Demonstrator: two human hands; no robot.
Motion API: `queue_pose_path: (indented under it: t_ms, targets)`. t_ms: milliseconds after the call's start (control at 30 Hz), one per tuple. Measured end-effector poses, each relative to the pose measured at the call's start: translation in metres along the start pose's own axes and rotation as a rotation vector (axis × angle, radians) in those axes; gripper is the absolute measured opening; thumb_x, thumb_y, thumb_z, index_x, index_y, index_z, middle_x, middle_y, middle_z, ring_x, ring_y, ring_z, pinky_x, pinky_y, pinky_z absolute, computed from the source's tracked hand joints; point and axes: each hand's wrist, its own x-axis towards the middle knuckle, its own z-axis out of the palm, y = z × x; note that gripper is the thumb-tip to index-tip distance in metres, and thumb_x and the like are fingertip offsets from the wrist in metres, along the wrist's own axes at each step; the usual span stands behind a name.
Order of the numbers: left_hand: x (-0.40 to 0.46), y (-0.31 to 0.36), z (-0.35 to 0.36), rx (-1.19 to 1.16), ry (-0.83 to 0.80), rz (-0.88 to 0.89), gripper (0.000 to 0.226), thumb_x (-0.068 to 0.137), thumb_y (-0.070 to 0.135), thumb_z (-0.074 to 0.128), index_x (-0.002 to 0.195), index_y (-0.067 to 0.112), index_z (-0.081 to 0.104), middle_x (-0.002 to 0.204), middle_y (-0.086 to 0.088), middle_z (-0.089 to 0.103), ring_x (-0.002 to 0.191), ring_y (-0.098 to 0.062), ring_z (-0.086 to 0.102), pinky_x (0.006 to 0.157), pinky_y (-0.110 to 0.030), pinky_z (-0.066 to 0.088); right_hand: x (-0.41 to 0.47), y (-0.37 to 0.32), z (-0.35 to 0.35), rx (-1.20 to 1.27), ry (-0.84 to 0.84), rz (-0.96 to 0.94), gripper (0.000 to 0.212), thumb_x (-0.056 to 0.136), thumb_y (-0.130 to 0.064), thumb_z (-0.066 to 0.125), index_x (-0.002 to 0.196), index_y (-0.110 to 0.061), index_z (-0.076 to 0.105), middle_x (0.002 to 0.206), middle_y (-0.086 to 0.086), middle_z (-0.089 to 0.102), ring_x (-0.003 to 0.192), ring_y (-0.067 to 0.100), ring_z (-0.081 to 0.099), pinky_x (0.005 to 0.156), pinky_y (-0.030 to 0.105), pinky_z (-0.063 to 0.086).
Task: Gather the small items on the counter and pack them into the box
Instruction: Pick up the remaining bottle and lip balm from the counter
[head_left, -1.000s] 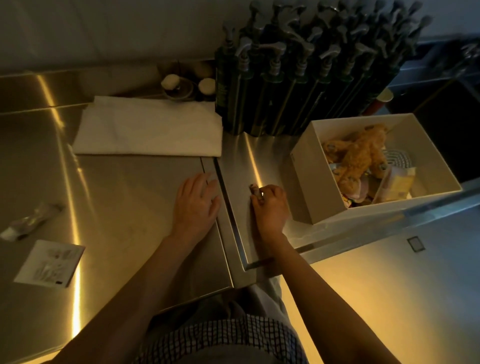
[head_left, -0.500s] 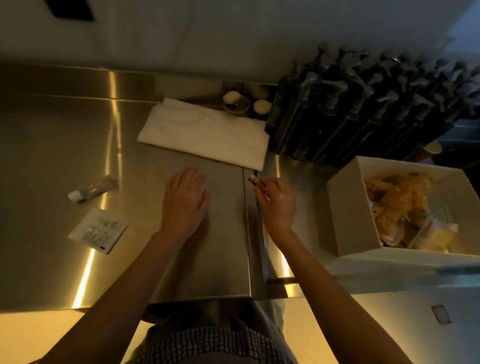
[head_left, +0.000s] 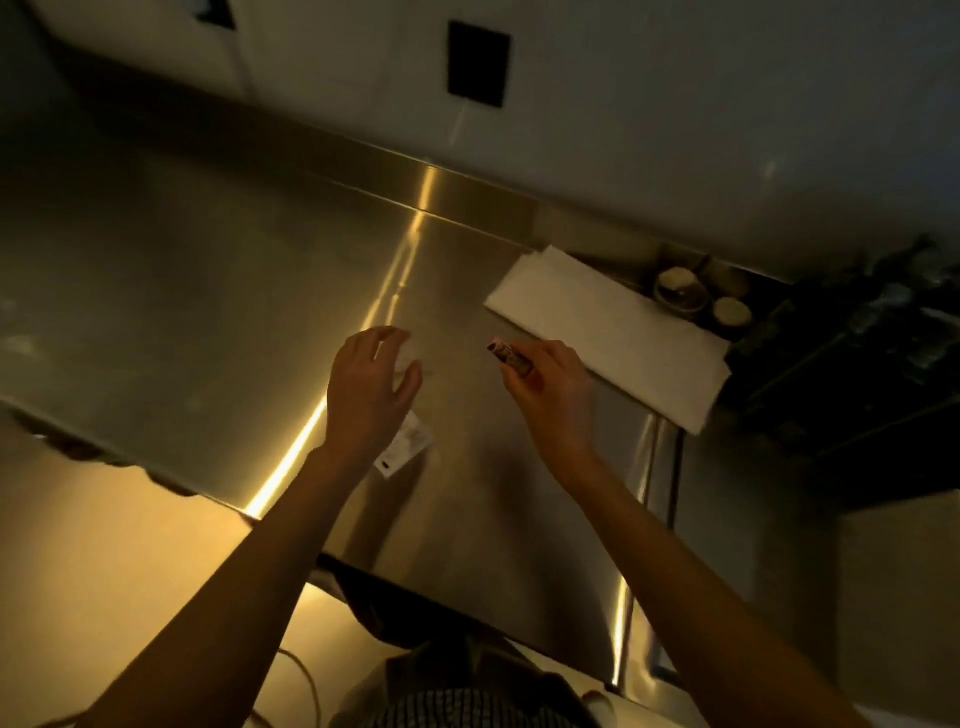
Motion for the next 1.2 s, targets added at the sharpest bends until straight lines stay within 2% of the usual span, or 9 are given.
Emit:
queue_pose_path:
  t_ms: [133,333,500,567,667,800,933,1100,1200]
  targets:
    - [-0.007,-0.042,-0.010,0.055,-0.053,-0.113,0.039,0.088,0.033,0.052,0.116,0.008,0.062,0.115,-0.011,0.061,0.105,-0.029,0.054,0.086,-0.041,0.045,0.004,-0.015,0.036,0.086,-0.075,0.016,0.018,0.081,-0.016,0.072,0.098,-0.012,0.070,0.087,0.000,0.061,0.071,0.011,0.056,0.062,0.020,0.043]
    - [-0.008,-0.076,0.008,0.090,-0.186,-0.173,0.040,0.081,0.019,0.072,0.118,0.006,0.062,0.120,-0.014,0.061,0.110,-0.035,0.054,0.091,-0.045,0.043,0.010,-0.018,0.075,0.096,-0.209,0.040,0.021,0.083,-0.021,0.070,0.104,-0.015,0.069,0.093,-0.003,0.062,0.079,0.012,0.058,0.066,0.032,0.051]
    - [0.009,-0.079,0.039,0.041,-0.308,-0.096,0.045,0.080,0.023,0.072,0.121,0.007,0.061,0.122,-0.013,0.061,0.112,-0.032,0.055,0.094,-0.043,0.042,0.013,-0.008,0.089,0.070,-0.251,0.120,0.022,0.085,-0.025,0.067,0.106,-0.018,0.068,0.098,-0.005,0.061,0.087,0.012,0.058,0.073,0.030,0.051]
    - [0.014,-0.082,0.050,0.014,-0.351,-0.091,0.046,0.079,0.025,0.072,0.120,0.007,0.061,0.121,-0.012,0.061,0.111,-0.032,0.055,0.094,-0.044,0.044,0.013,-0.004,0.090,0.041,-0.258,0.108,0.022,0.085,-0.024,0.068,0.106,-0.017,0.069,0.097,-0.005,0.060,0.086,0.010,0.057,0.072,0.023,0.049]
    - [0.019,-0.084,0.060,-0.005,-0.384,-0.087,0.043,0.076,0.023,0.075,0.114,0.007,0.065,0.112,-0.012,0.064,0.104,-0.033,0.058,0.089,-0.043,0.047,0.013,0.002,0.089,0.020,-0.239,0.096,0.021,0.083,-0.021,0.072,0.104,-0.015,0.070,0.093,-0.004,0.061,0.082,0.009,0.056,0.068,0.024,0.049]
    - [0.022,-0.085,0.066,0.024,-0.341,-0.059,0.035,0.076,0.021,0.077,0.107,0.008,0.067,0.101,-0.010,0.067,0.093,-0.031,0.061,0.081,-0.040,0.047,0.013,0.010,0.088,0.023,-0.256,0.112,0.022,0.084,-0.022,0.070,0.105,-0.015,0.069,0.093,-0.004,0.060,0.081,0.010,0.056,0.067,0.029,0.049]
    - [0.021,-0.084,0.069,0.005,-0.298,-0.086,0.025,0.081,0.024,0.067,0.102,0.010,0.068,0.097,-0.008,0.067,0.086,-0.029,0.060,0.076,-0.038,0.045,0.011,0.014,0.083,0.022,-0.244,0.113,0.023,0.085,-0.023,0.068,0.106,-0.015,0.069,0.094,-0.002,0.060,0.082,0.012,0.057,0.067,0.031,0.051]
    - [0.024,-0.073,0.062,-0.027,-0.225,-0.072,0.026,0.081,0.017,0.066,0.106,0.011,0.067,0.103,-0.008,0.065,0.092,-0.029,0.057,0.080,-0.038,0.042,0.011,0.016,0.067,0.032,-0.184,0.088,0.025,0.086,-0.032,0.061,0.102,-0.015,0.070,0.089,-0.002,0.060,0.077,0.013,0.057,0.063,0.031,0.049]
    - [0.035,-0.055,0.054,-0.055,-0.170,-0.036,0.027,0.083,0.023,0.066,0.107,0.011,0.068,0.103,-0.007,0.066,0.093,-0.028,0.056,0.081,-0.036,0.041,0.016,0.018,0.044,0.004,-0.140,0.089,0.020,0.086,-0.026,0.066,0.102,-0.015,0.070,0.089,-0.002,0.061,0.077,0.012,0.056,0.065,0.028,0.049]
